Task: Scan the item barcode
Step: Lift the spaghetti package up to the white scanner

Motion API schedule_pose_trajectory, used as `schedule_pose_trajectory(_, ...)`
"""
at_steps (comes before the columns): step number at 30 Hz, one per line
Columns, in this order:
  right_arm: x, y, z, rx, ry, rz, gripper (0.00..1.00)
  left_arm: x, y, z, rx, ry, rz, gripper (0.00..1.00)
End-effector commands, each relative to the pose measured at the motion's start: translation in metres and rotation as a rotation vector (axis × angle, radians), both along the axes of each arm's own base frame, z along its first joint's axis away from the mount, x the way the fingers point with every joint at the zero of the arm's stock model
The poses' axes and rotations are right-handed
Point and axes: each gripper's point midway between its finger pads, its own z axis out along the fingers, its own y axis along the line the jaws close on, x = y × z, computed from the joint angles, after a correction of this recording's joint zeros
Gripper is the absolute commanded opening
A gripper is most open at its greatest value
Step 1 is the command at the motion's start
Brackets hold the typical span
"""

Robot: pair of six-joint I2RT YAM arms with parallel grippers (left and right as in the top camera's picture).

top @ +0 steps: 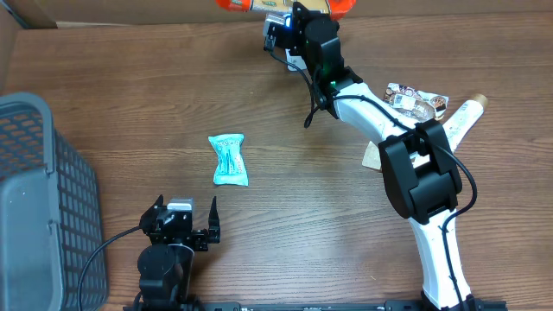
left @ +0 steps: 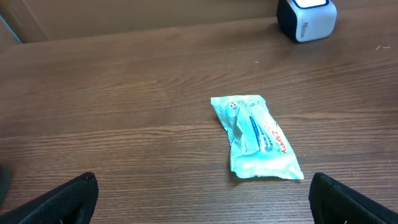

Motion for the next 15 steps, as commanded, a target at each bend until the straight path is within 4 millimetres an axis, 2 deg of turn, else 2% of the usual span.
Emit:
schedule_pose_trajectory(1,-0.002,0.007,0.058,0.061,-0.099,0.014,0.04,0.0,0.002,-0.001,-0.009,-0.003,0.012,1.0)
schedule_pose_trajectory(6,-0.005,0.014,0.052,0.071,-0.071,0.035,0.04,0.0,0.002,-0.001,-0.009,-0.003,0.012,1.0)
schedule_pose_trajectory(10,-0.005,0.014,0.053,0.163,-0.048,0.023,0.04,0.0,0.002,-0.001,-0.009,-0.003,0.012,1.0)
schedule_pose_trajectory(13,-0.005,0.008,0.06,0.221,-0.042,-0.011,0.04,0.0,0.002,-0.001,-0.009,-0.003,0.012,1.0)
schedule_pose_trajectory(15,-0.008,0.004,0.074,0.279,-0.034,-0.026,0.04,0.0,0.002,-0.001,-0.009,-0.003,0.012,1.0)
